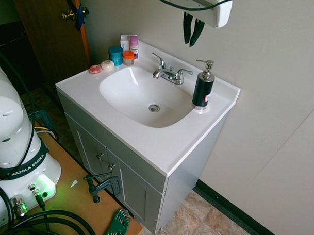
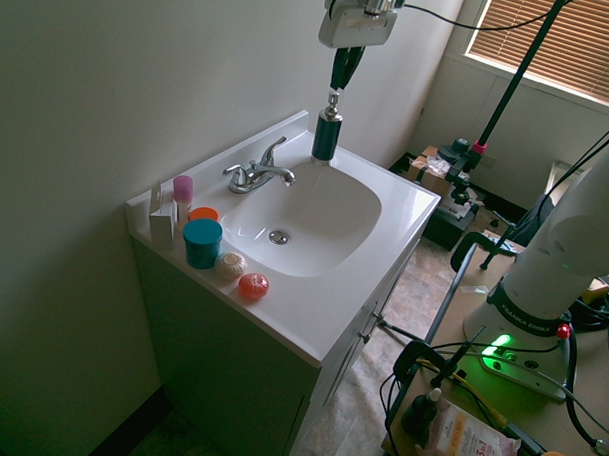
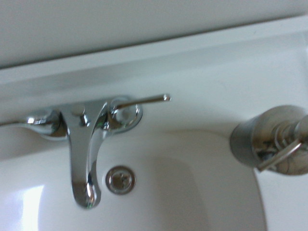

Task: Press down on the sanitizer

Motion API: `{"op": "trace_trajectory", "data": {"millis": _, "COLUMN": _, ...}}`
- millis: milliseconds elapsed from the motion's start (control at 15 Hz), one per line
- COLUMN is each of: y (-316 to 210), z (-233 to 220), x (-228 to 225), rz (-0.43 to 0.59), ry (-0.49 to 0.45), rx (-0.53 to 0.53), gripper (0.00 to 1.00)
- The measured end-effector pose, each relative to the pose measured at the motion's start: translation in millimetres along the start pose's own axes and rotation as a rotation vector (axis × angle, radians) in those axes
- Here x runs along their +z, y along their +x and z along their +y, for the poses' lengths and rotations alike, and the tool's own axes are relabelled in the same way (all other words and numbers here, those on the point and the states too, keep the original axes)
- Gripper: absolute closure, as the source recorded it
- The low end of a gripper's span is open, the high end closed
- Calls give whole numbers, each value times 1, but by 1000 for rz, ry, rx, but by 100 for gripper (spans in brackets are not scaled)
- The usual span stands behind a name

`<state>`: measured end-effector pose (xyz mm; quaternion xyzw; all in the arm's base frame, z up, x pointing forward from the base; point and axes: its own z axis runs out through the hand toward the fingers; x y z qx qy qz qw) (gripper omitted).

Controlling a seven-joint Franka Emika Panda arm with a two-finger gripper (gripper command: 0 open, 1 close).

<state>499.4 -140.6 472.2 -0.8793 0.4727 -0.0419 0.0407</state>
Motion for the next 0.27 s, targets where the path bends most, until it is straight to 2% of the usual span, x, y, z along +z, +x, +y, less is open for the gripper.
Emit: {"op": "trace_trajectory", "data": {"millis": 267, "y": -40, "z": 20, "x": 31, "rz": -41, "ry": -29, "rx": -49, "gripper": 0}}
